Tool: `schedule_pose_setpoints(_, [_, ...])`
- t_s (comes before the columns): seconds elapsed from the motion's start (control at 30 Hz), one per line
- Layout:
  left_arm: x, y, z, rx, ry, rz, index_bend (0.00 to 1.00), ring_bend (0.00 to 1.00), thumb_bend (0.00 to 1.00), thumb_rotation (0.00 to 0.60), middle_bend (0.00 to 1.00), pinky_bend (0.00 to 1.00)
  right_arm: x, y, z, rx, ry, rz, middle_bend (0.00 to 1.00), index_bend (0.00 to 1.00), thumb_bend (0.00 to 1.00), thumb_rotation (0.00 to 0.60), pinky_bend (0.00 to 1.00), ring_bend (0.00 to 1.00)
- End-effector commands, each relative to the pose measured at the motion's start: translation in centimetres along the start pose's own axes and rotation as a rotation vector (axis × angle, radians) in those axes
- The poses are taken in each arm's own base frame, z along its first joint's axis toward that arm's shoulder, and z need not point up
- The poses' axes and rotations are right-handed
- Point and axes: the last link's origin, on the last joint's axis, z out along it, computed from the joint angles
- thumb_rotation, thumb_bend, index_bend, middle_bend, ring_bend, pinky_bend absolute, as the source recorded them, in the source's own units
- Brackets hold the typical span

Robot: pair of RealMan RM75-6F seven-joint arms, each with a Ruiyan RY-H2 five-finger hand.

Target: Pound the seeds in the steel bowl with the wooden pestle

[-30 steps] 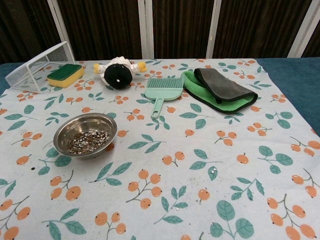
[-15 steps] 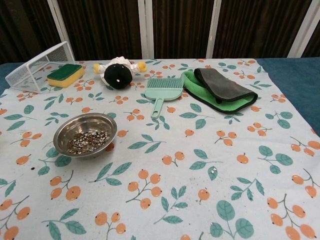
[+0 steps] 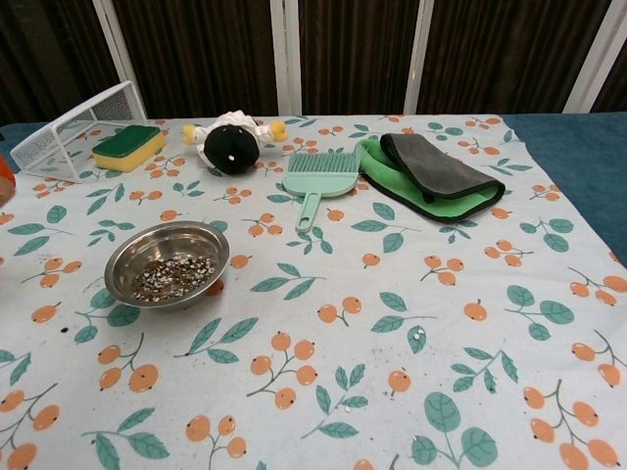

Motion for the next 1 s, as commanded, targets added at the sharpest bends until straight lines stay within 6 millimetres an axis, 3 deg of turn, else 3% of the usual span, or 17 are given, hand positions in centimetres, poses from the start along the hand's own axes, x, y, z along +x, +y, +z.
schedule_pose_setpoints(0.03, [0.2,0.1,0.1,0.022,0.008,-0.023,0.33,0.16,0.41,0.600,0.35,0.03,0.0,0.0,0.0,-0.001,0.001,0.000,0.00,0.00,0.32,0.600,0.00,0.00])
schedule_pose_setpoints(0.5, [1.4,0.5,-0.5,0.100,0.059,-0.126,0.31,0.14,0.39,0.600,0.32,0.03,0.0,0.1,-0.1,-0.004,-0.003,0.001,0.00,0.00,0.32,0.600,0.00,0.00])
schedule_pose_setpoints(0.67, [4.2,2.6,-3.5,0.242,0.057,-0.239,0.28,0.09,0.33,0.600,0.24,0.02,0.0,0.1,0.0,0.002,-0.006,-0.003,0.00,0.00,0.32,0.600,0.00,0.00])
schedule_pose_setpoints(0.77, [5.5,3.8,-5.5,0.317,0.022,-0.255,0.22,0.05,0.32,0.600,0.17,0.00,0.1,0.1,0.0,0.008,-0.004,-0.010,0.00,0.00,0.32,0.600,0.00,0.00])
schedule_pose_setpoints(1.0, [6.5,4.1,-8.7,0.421,-0.047,-0.137,0.05,0.00,0.28,0.600,0.01,0.00,0.3,0.0,0.3,0.021,0.006,-0.047,0.00,0.00,0.32,0.600,0.00,0.00])
